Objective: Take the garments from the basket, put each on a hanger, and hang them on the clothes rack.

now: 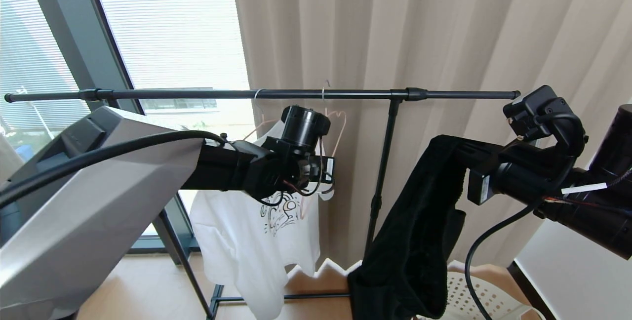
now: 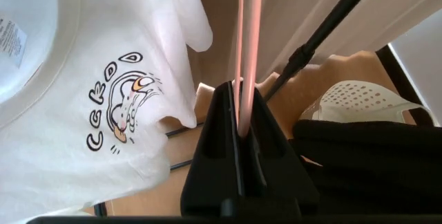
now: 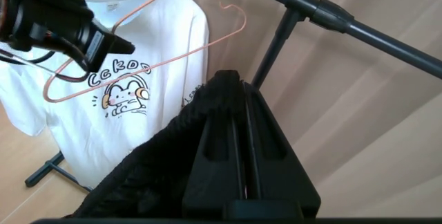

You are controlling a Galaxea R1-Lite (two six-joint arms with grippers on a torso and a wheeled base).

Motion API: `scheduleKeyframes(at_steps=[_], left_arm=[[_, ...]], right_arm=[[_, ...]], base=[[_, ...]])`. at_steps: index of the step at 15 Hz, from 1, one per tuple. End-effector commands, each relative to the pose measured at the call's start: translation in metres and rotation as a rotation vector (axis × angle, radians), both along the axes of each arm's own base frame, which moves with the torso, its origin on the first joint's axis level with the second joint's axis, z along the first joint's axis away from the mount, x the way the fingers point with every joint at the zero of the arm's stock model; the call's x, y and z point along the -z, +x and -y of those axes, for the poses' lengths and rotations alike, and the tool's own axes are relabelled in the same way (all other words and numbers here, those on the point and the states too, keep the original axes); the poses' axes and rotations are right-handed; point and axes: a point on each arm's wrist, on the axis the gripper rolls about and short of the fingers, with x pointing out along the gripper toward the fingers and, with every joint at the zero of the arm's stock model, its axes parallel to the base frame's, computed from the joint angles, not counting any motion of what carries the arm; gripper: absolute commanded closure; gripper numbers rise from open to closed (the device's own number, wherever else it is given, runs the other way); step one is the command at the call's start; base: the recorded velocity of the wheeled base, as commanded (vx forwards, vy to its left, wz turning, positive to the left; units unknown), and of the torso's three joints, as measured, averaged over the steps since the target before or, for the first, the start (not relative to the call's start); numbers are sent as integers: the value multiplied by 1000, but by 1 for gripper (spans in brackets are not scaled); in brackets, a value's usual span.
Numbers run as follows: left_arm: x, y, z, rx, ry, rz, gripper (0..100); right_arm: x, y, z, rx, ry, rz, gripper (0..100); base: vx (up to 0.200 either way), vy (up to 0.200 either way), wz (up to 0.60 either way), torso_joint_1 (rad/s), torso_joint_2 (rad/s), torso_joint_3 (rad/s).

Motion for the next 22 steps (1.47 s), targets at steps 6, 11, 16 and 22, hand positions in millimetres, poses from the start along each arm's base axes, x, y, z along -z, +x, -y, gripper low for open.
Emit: scheduleKeyframes(at_steps=[6, 11, 16, 22], left_arm=[[-13, -144, -98, 137, 104, 171, 100], [19, -214, -146, 342, 92, 255, 100], [40, -238, -160, 496, 110, 240, 100], [43, -239, -158, 585, 80, 219, 100]], right_arm=[[5, 0, -4, -9, -11, -17, 100], [3, -6, 2, 51, -15, -2, 100], [2, 1, 3, 166, -81, 22, 100], [13, 24, 0, 307, -121, -7, 100]], base=[[0, 0, 0, 0, 0, 0], [0, 0, 0, 0, 0, 0], [0, 0, 0, 0, 0, 0], [0, 0, 0, 0, 0, 0]])
